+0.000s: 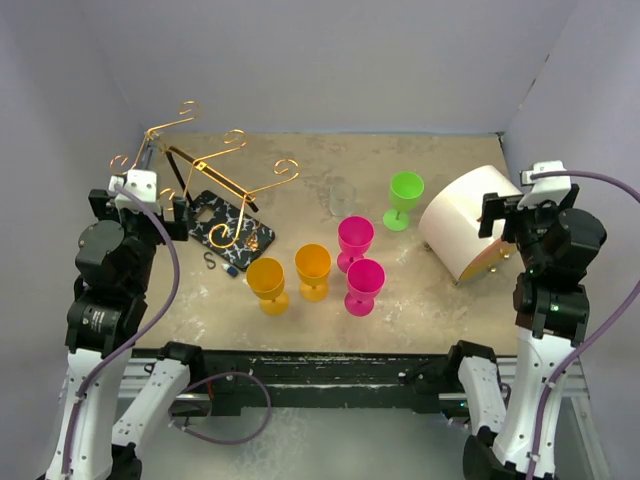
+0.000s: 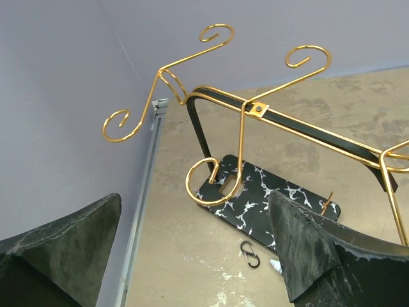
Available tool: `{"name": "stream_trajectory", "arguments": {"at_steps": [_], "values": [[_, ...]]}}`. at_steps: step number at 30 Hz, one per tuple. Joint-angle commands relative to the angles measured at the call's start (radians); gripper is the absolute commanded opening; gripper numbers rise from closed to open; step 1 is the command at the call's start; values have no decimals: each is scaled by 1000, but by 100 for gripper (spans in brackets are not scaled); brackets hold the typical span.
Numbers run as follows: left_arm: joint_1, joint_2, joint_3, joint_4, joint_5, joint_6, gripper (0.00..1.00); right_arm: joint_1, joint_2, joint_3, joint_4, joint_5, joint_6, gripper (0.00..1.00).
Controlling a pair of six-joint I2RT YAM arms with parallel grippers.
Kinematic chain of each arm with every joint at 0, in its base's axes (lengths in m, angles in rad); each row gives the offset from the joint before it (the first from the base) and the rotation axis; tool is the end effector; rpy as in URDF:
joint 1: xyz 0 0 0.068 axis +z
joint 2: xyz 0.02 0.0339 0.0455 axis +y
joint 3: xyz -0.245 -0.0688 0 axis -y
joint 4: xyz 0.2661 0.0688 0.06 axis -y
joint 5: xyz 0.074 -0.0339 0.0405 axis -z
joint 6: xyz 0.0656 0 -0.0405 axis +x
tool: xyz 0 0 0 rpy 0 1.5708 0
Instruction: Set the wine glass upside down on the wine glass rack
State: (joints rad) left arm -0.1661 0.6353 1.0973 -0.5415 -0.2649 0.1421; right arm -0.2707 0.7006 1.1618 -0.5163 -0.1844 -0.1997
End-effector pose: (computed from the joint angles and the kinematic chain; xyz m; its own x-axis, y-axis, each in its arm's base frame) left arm 0.1716 -0.0114 0.4203 -0.0914 0.1539 -0.9838 -0.0857 0.9831 0.1618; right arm 0.1791 -0.0372 0.4360 -0.0692 -0.1832 -0.9806 0.0742 0.9793 -0.1882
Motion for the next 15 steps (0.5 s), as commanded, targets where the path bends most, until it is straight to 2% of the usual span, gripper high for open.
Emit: {"name": "stream_trajectory", "arguments": {"at_steps": [1,15], "values": [[18,10,-1,30,76,13,99,0,19,-7,78,-37,14,100],[48,36,29,34,185,24,99,4,84,8,132,-101,15,100]]}}
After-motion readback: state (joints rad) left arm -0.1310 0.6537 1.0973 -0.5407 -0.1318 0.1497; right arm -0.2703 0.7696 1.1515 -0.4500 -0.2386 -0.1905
